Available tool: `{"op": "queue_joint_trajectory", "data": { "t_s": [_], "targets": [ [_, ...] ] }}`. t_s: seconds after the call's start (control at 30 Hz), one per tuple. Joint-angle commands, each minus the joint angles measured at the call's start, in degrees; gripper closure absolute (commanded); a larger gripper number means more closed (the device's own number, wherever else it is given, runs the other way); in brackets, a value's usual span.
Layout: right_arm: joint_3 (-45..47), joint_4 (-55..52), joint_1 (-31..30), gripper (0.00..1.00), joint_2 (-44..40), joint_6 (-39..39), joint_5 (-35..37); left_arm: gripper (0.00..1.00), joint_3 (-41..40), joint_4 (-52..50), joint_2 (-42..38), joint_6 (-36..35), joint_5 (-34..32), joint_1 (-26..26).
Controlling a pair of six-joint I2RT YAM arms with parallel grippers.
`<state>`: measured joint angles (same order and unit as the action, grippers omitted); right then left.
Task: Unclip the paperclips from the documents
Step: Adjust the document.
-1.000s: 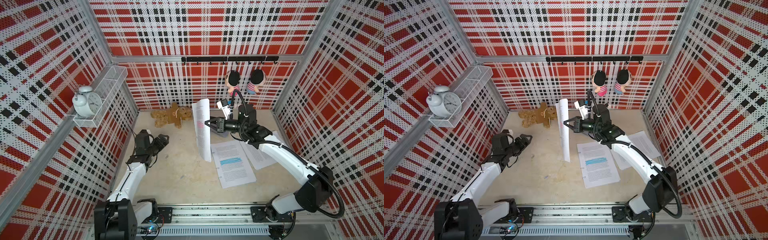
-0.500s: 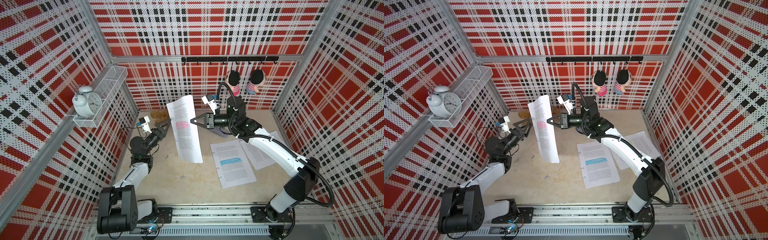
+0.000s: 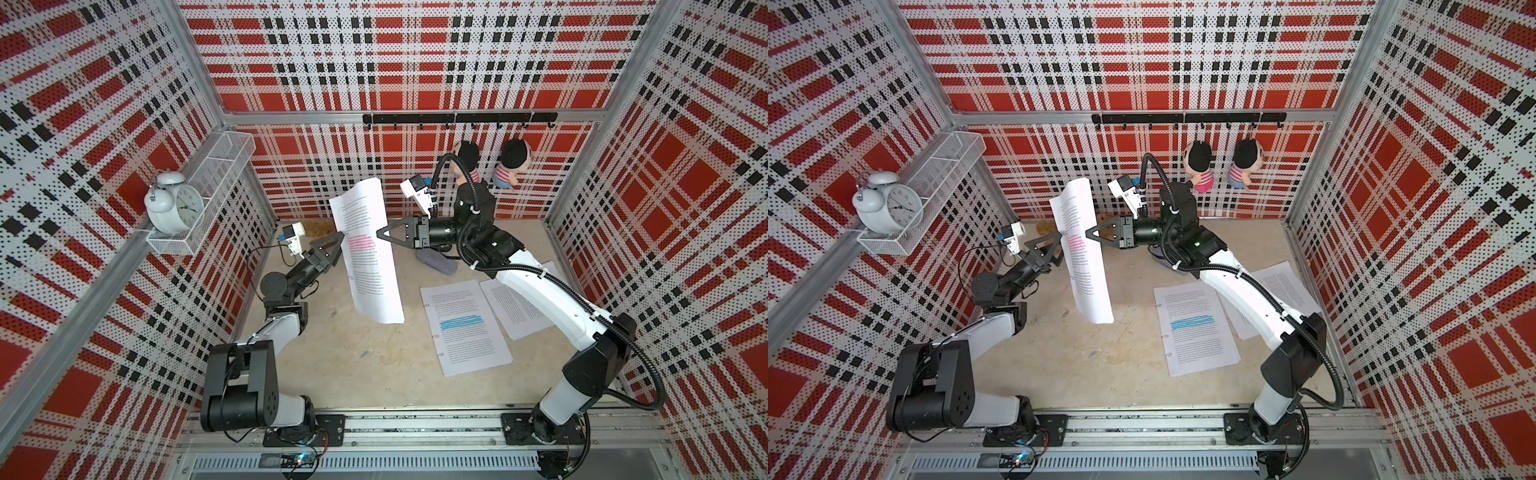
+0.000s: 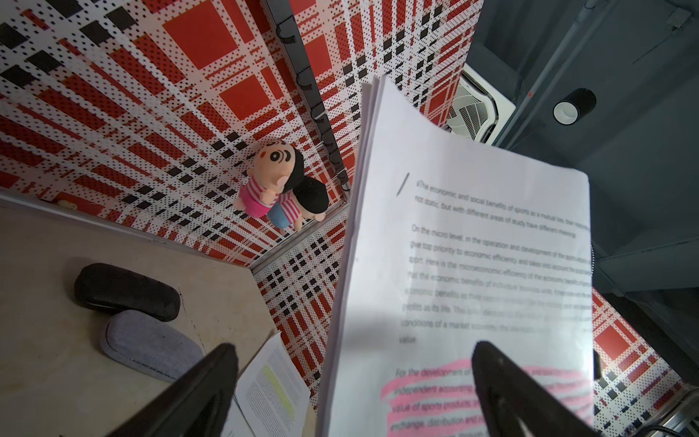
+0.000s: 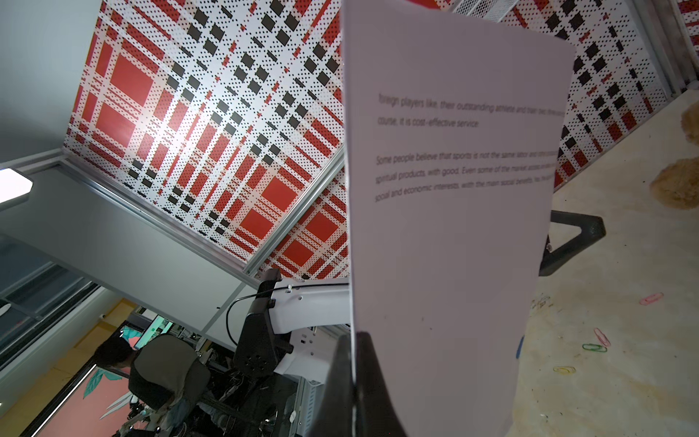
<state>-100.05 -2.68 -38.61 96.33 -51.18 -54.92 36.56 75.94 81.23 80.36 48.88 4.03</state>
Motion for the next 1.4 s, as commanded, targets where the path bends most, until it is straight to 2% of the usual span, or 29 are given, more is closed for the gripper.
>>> {"op": "queue_joint_trajectory", "data": {
  "t_s": [0.0,0.17,0.27,0.4,0.47,0.57,0.63,0.77,0.97,1.03,1.07,1.37],
  "targets": [
    [-2.19,3.42,-0.34,1.0,1.62,-2.0,-2.33,0.03,1.46,4.29,0.8,1.78,3.33,-1.55],
    [-6.55,1.61,1.04,1.0,4.32,-0.83,-4.52,0.16,-3.34,20.3,2.69,14.43,3.39,-0.65],
    [-7.61,0.54,2.66,1.0,4.83,-0.15,-5.45,0.21,-4.73,25.55,3.71,18.86,4.57,0.39],
    [-7.1,-0.75,5.12,1.0,4.61,1.21,-5.82,0.31,-4.5,24.77,2.32,18.58,5.08,1.3],
    [-7.18,-1.5,6.04,1.0,4.72,2.02,-5.9,0.46,-4.13,24.66,2.0,18.64,5.21,1.5],
    [-7.36,-1.97,6.77,1.0,5.24,2.46,-6.39,0.54,-3.39,24.71,1.99,19.07,5.44,1.35],
    [-7.53,-2.8,6.88,1.0,5.77,3.02,-6.65,0.68,-2.69,24.77,2.26,19.34,5.78,1.11],
    [-7.35,-4.04,6.88,1.0,6.05,4.23,-6.52,0.84,-1.89,24.85,2.43,19.75,6.05,0.89],
    [-6.56,-5.61,7.45,1.0,5.77,5.68,-6.43,0.86,-1.77,25.03,2.05,20.45,7.01,1.62],
    [-6.0,-5.85,7.82,1.0,5.38,6.08,-6.03,0.99,-1.77,24.88,1.91,20.5,7.03,1.93],
    [-5.63,-5.94,7.97,1.0,5.19,6.17,-5.76,1.0,-1.76,24.92,1.81,20.48,7.02,2.07],
    [-3.58,-7.97,8.5,1.0,4.04,8.0,-2.48,1.0,-1.49,25.04,1.3,20.21,5.43,2.38]
  ]
}}
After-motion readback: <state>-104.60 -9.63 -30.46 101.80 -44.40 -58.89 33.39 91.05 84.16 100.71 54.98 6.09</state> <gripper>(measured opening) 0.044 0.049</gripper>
